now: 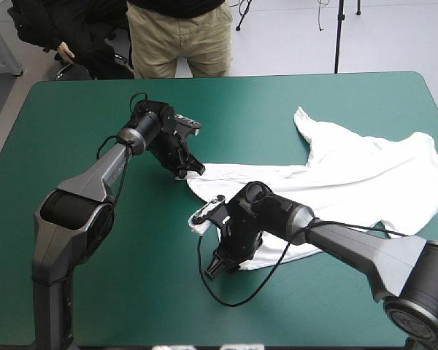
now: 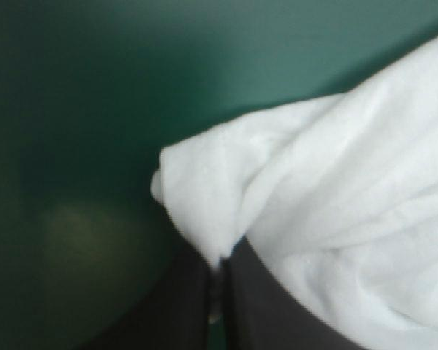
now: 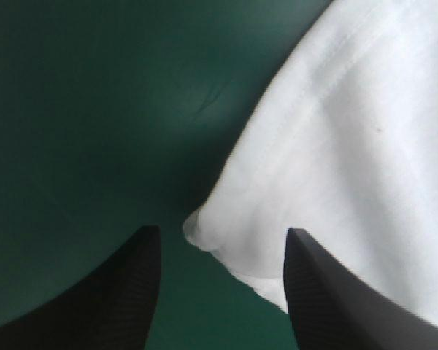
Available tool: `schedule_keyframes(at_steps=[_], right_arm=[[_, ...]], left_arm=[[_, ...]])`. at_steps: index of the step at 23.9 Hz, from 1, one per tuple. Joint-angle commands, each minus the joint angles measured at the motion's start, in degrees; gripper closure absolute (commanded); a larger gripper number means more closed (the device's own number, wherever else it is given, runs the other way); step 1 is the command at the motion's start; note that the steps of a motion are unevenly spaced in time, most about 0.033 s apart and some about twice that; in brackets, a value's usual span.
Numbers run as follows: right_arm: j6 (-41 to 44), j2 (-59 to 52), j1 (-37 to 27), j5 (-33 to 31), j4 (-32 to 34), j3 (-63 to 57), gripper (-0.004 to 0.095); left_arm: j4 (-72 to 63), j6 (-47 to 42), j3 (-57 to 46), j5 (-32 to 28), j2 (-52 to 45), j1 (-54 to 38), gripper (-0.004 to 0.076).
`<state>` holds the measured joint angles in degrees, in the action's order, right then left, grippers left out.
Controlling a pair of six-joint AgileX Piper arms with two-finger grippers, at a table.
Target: Fold the cloth
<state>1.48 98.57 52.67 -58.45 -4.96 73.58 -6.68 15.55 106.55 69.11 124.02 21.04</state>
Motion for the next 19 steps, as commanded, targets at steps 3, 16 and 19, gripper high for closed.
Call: schedule_keyframes(at_steps=[3,16,19], right_arm=[[-0.08,1.39,0.14,1.35,-0.99,1.34,0.0426],[-0.34,6.47,0.14,1.79,0.87,-3.57,0.0917],[0.04,4.75,-0.10,1.57,2.94,-3.20,0.0925]], left_arm=[[-0.01,-0.20,0.69,0.31,-1.99,0.21,0.0741],[-0.01,-0.20,0.69,0.31,-1.99,0.11,0.0741],[-0.38,-0.43,0.69,2.00,-2.42,0.11,0.0741]])
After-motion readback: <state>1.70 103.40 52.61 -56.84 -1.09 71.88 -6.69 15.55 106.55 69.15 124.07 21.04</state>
